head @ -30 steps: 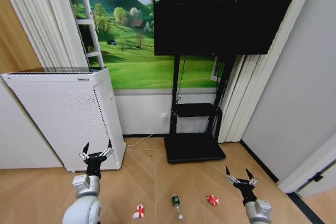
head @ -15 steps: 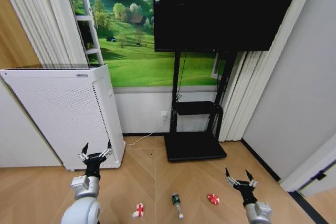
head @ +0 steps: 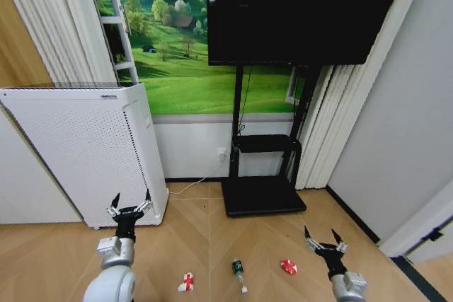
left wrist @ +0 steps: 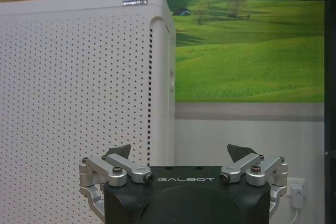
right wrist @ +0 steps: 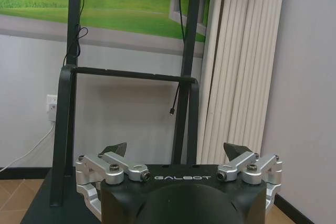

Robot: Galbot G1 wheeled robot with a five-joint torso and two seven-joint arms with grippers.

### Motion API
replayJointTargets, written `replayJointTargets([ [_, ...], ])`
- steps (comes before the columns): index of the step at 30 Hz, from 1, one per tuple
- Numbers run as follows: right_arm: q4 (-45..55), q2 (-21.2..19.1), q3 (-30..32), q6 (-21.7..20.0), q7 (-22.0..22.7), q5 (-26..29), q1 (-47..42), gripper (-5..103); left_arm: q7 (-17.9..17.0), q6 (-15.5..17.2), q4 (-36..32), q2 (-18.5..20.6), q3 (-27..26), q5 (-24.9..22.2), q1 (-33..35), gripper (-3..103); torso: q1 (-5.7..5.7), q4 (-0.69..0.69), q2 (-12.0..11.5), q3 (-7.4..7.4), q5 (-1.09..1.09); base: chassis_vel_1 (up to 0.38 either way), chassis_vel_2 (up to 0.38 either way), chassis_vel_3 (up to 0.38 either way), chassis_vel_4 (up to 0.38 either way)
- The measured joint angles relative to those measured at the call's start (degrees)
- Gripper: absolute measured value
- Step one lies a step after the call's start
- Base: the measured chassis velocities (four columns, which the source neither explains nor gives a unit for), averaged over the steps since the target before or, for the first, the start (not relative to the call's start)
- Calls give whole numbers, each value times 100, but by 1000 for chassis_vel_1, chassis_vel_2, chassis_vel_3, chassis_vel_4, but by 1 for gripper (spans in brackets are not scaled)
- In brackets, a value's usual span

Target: Pick up the trash bin and place the garbage on the floor into it.

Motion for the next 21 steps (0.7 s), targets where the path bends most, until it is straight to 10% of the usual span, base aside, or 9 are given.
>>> replayJointTargets([
  [21,45,56,13,20,0,-46,-33,100,-116,66,394,-12,49,48,-34,100,-187,0,-518,-332,0,0,0,0,0],
])
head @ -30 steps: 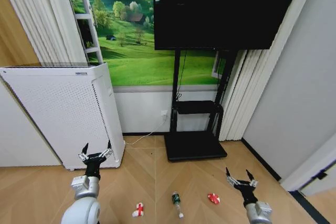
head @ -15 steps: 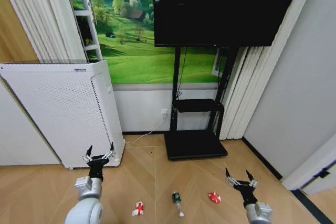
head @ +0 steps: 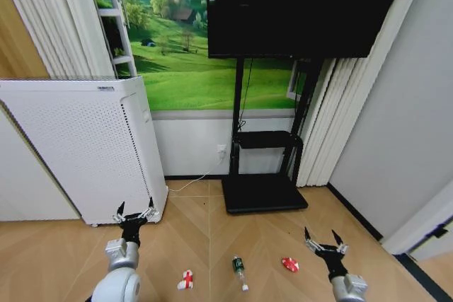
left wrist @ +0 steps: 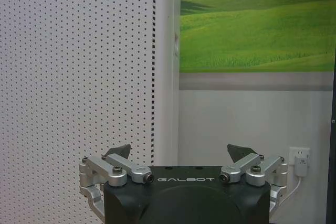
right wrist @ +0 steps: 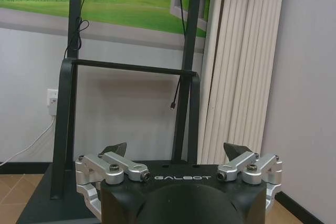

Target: Pick up the trash bin and place the garbage on the floor into it.

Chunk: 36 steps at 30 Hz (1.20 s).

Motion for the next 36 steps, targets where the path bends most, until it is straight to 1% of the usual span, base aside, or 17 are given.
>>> replayJointTargets([
  [6,-25,-3,-5,-10,-1,-3,35,100,6,-20,45,0,-9,20,-43,100,-48,0,-137,-88,0,0,0,0,0],
  [8,-57,-3,-11,-14,-1,-2,58,100,6,-24,50,-8,-13,45,-64,100,-102,0,-291,-188,0,0,0,0,0],
  [27,-39,-17,-50,-12,5,-25,40,100,8,-73,-42,-21,-57,58,30,100,-246,0,-696,-449,0,0,0,0,0],
  [29,-25,-18,-47,-8,4,-25,21,100,8,-80,-46,-21,-57,59,37,100,-264,0,-771,-505,0,0,0,0,0],
  [30,-25,-18,-47,-8,4,-25,21,100,8,-80,-46,-21,-57,59,37,100,-264,0,-771,-505,0,0,0,0,0],
  [36,-18,-22,-42,-3,0,-32,8,100,9,-83,-50,-16,-51,61,34,100,-301,0,-923,-621,0,0,0,0,0],
])
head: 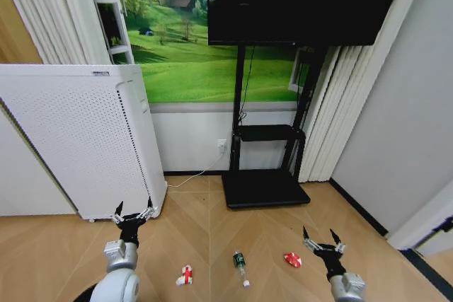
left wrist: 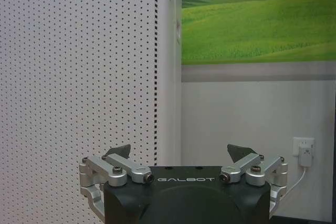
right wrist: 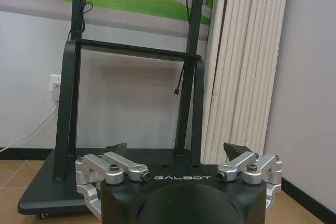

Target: Pick up the trash bin and place the garbage on the floor into it.

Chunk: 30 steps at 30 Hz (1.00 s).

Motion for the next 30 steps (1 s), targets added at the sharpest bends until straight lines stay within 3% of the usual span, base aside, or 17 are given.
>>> replayJointTargets([
  [30,-50,13,-20,55,-63,-57,15,100,2,-6,47,1,-3,-7,-30,100,-166,0,-657,-490,0,0,0,0,0],
])
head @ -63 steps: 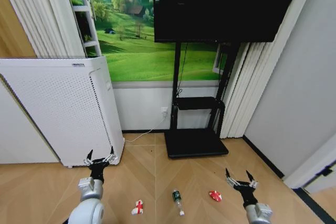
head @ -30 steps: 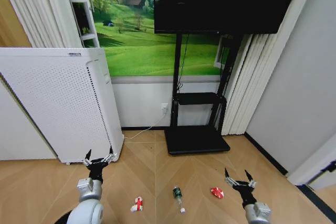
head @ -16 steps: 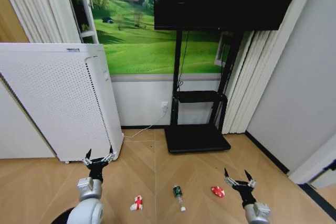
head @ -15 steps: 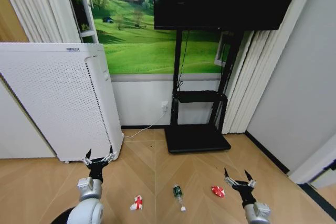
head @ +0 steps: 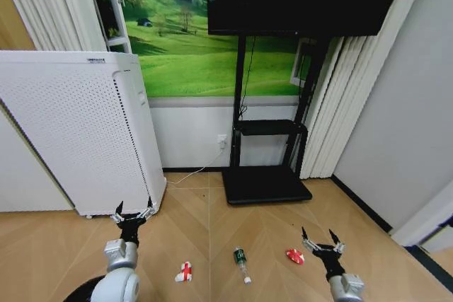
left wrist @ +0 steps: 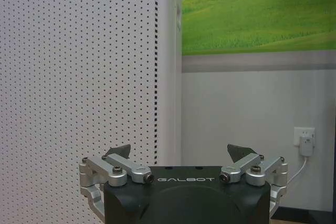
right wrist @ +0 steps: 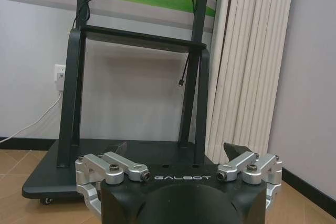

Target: Pick up the trash bin and place the garbage on the floor into it.

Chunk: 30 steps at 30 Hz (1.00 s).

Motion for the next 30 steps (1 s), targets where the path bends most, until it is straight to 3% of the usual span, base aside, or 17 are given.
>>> replayJointTargets([
  [21,-96,-16,-24,4,-4,7,84,100,-1,-20,90,-13,13,9,-76,100,-66,0,-483,-417,0,0,0,0,0],
  [26,-121,-21,-23,33,26,22,98,100,11,-584,211,-25,33,40,-131,100,-69,-1,-568,-499,0,0,0,0,0],
  [30,-120,-28,-24,35,34,74,98,100,17,-659,214,-18,20,167,-123,100,-69,0,-578,-509,0,0,0,0,0],
])
